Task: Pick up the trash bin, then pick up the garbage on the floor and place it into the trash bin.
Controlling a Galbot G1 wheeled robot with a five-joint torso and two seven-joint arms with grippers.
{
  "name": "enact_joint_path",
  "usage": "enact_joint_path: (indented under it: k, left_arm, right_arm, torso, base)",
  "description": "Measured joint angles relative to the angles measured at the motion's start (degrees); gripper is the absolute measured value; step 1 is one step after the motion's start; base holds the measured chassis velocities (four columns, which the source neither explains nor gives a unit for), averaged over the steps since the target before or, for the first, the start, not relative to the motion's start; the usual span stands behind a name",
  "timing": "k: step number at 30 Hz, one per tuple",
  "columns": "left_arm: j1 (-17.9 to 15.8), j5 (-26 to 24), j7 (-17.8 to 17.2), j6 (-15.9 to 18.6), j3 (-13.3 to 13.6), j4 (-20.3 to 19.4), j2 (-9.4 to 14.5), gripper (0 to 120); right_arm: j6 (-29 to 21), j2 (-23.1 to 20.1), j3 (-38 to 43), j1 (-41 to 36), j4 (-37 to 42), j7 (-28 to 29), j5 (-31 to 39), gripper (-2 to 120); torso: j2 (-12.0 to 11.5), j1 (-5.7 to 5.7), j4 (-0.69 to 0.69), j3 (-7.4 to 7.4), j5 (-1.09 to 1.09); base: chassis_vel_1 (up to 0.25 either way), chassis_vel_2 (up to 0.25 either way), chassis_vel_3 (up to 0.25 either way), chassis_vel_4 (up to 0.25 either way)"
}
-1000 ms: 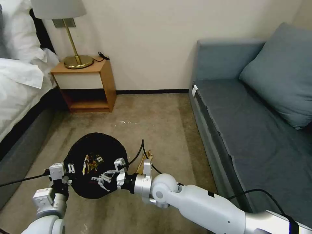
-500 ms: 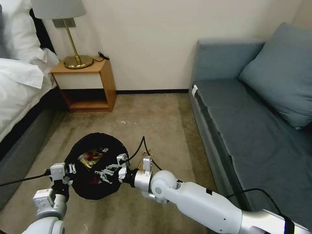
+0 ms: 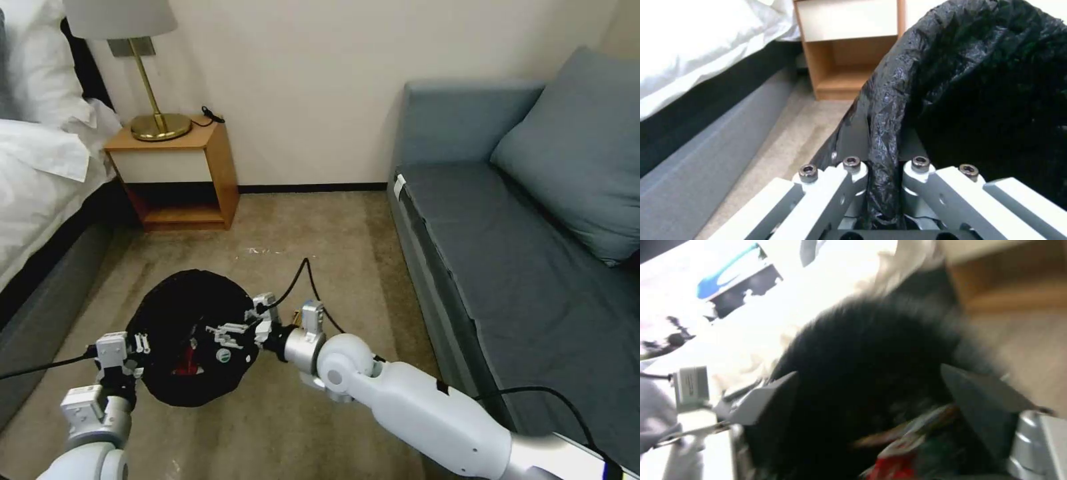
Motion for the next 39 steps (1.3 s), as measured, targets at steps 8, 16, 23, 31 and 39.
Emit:
enact_joint_path:
  k: [8, 16, 23, 31, 39]
  left_arm:
    - [-1.92, -3.08, -7.29, 2.12, -0.92, 2.68, 0.65, 5]
    - [-1.95, -0.21, -8.05, 1.86, -1.85, 4.89, 3.33, 5]
    - [-1.51, 0.04, -7.12, 0.77, -2.71, 5.92, 4.94, 5]
    - [-0.41, -0.13, -6.99, -0.30, -2.95, 5.86, 4.77, 5]
    - [0.03, -0.15, -6.97, -0.94, -2.74, 5.14, 4.00, 5]
  right_arm:
    - [10.05, -0.53, 7.34, -5.03, 3.35, 12.62, -19.22, 100]
    - [17.29, -2.45, 17.62, -17.33, 2.35, 13.28, -42.16, 100]
    - [20.97, -3.31, 24.10, -23.80, 1.42, 15.24, -46.24, 100]
    - [21.23, 0.66, 33.98, -31.94, 3.25, 20.36, -57.47, 100]
    - [20.04, 1.33, 44.33, -42.23, 11.13, 21.45, -56.49, 100]
  torso:
    - [0.00, 0.00, 0.01, 0.00, 0.00]
    - [0.00, 0.00, -0.01, -0.01, 0.00]
    - [0.00, 0.00, 0.00, -0.01, 0.00]
    - [0.00, 0.00, 0.01, -0.01, 0.00]
    - [0.00, 0.00, -0.01, -0.01, -0.01]
  base:
    - [0.000, 0.000, 0.000, 0.000]
    - [0.000, 0.000, 0.000, 0.000]
    - [0.000, 0.000, 0.000, 0.000]
    - [0.000, 0.000, 0.000, 0.000]
    - [0.000, 0.000, 0.000, 0.000]
